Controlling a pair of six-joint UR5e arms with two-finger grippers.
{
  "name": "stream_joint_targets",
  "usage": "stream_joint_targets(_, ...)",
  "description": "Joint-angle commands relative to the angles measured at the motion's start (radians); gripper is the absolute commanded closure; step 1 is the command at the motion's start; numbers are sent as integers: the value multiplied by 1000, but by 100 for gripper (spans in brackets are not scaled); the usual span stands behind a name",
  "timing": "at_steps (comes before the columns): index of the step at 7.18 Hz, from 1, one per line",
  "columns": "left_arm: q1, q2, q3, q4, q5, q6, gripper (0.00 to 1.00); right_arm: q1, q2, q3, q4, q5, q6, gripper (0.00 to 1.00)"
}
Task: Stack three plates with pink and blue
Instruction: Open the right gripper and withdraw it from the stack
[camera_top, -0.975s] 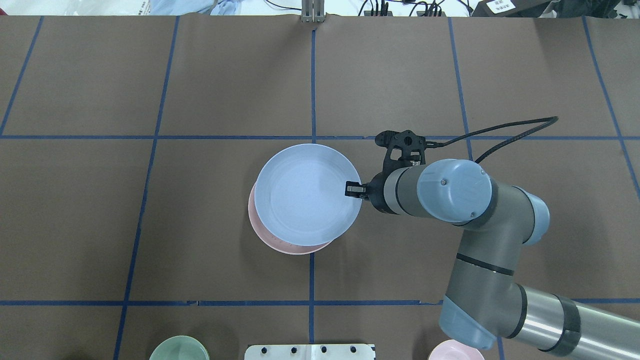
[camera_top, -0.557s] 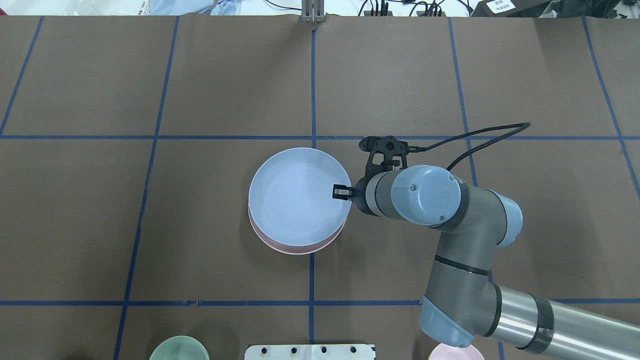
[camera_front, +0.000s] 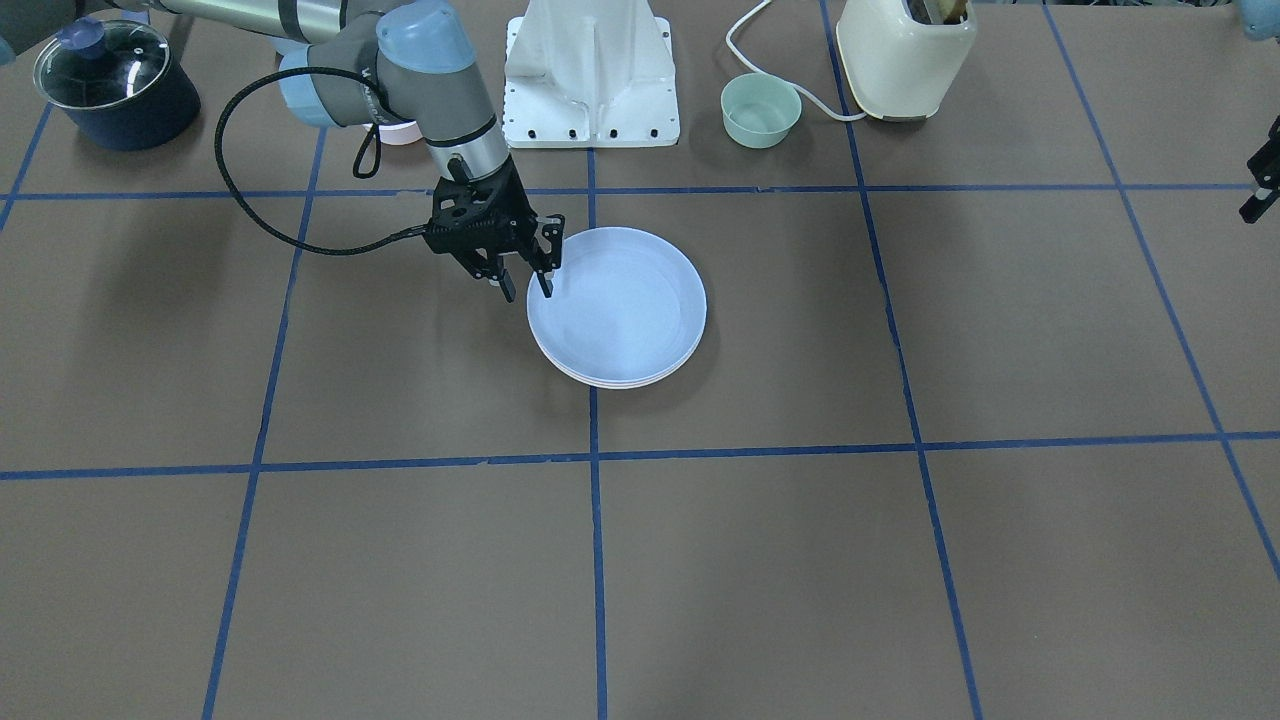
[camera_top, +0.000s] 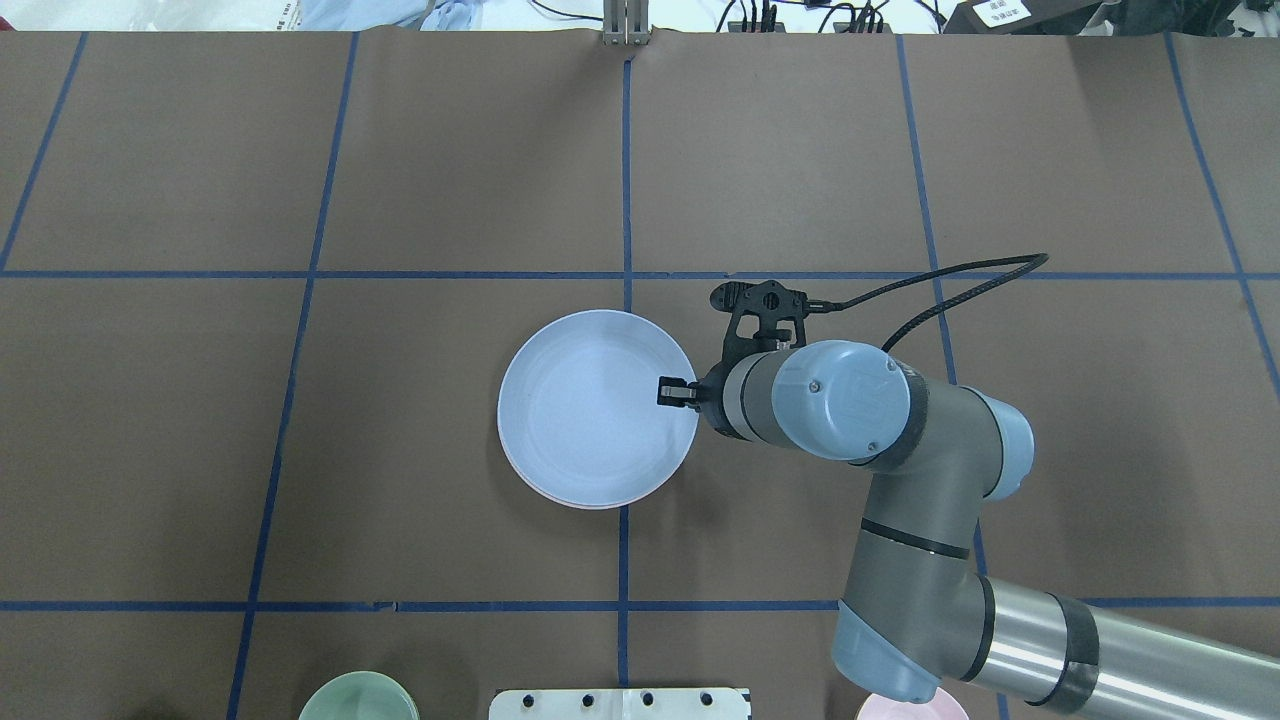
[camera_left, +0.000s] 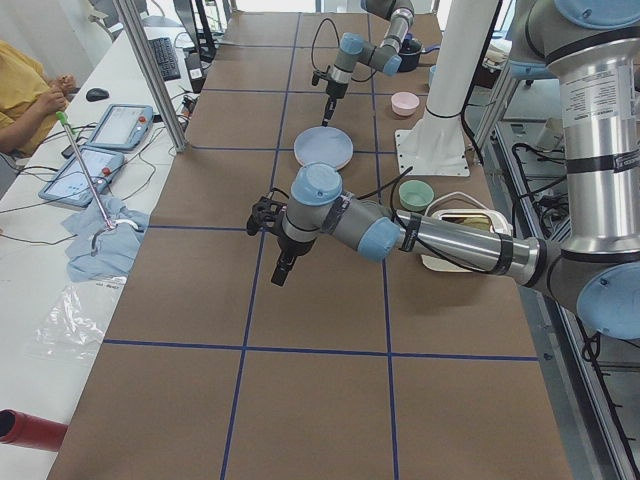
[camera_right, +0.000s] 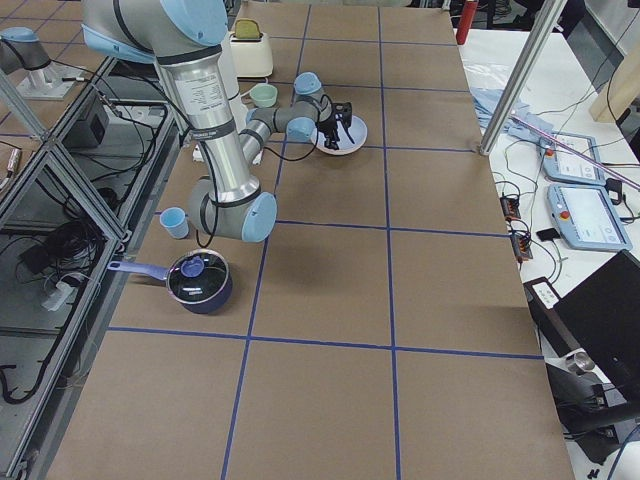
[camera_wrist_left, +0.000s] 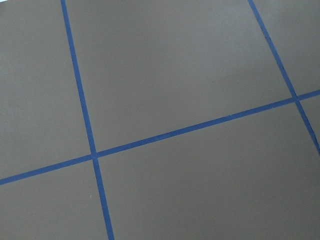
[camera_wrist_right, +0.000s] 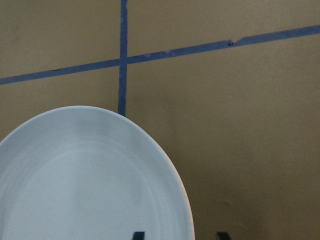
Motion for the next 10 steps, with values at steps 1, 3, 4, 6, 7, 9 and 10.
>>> stream_joint_targets(1, 0, 6, 2, 1, 0, -4, 0, 122, 39, 53, -167, 127, -38, 0)
stream_joint_targets(3, -27, 26, 100, -11, 0, 2, 0, 358, 36, 119, -377, 362, -322, 0)
stream_joint_targets(4, -76, 26, 105, 0, 3, 8, 0, 492, 7, 119, -416, 469, -540, 0)
stream_joint_targets(6, -101, 26, 156, 83, 2, 179, 0, 772, -134, 71, -465, 603, -1061, 0)
stream_joint_targets(7, -136, 26, 154, 163, 2, 242, 0, 880, -160, 23, -500, 637, -1267, 0)
stream_joint_targets(9, -202, 9, 137, 315, -24, 292, 0, 1009, -281, -9, -502, 700, -1474, 0)
stream_joint_targets(10, -204, 20, 111, 329, -18, 284, 0, 1045, -386, 0, -483, 703, -1493, 0)
